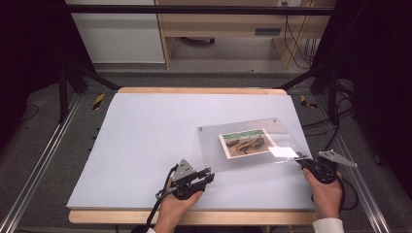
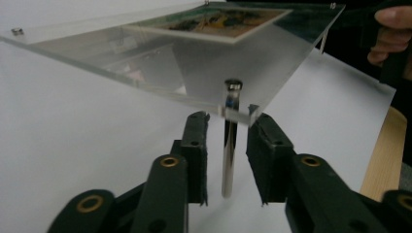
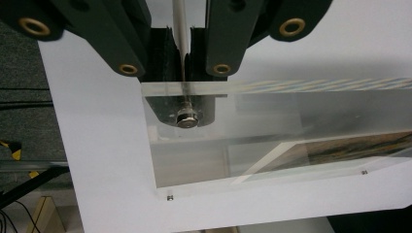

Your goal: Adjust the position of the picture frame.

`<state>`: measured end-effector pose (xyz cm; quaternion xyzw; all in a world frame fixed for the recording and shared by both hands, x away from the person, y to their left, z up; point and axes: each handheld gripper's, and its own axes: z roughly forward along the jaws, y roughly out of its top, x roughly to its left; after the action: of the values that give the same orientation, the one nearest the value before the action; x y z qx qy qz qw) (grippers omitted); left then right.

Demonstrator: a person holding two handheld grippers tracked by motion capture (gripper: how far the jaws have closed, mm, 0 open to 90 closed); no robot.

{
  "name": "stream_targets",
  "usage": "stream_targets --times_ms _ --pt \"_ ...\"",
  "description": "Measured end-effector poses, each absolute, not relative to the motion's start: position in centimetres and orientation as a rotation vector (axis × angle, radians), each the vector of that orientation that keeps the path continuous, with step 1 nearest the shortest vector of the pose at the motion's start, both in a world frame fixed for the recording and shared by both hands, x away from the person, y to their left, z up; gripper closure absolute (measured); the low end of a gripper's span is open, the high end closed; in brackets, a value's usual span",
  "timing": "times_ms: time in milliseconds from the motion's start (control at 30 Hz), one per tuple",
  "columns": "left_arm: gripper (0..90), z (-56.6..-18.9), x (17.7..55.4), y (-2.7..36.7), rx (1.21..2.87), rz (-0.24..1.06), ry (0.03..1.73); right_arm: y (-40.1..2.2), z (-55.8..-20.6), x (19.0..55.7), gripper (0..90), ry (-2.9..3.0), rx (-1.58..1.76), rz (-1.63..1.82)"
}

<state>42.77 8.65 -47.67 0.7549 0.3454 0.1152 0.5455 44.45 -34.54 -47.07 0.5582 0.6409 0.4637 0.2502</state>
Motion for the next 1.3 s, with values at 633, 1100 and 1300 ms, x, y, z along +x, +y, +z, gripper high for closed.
stream_targets --times_ms 633,1100,1300 --pt "84.2 -47.3 43.3 8.5 1.743 0.243 0.848 -34.7 -47.0 44.9 83.2 1.785 1.394 1.269" --pt "83.8 -47.1 43.9 7.6 1.762 0.264 0.853 -34.7 -47.1 45.5 83.7 1.794 1.406 1.289" --pt "84.0 -46.1 44.1 8.2 1.769 0.27 0.852 -34.3 -46.5 45.3 84.2 1.779 1.416 1.297"
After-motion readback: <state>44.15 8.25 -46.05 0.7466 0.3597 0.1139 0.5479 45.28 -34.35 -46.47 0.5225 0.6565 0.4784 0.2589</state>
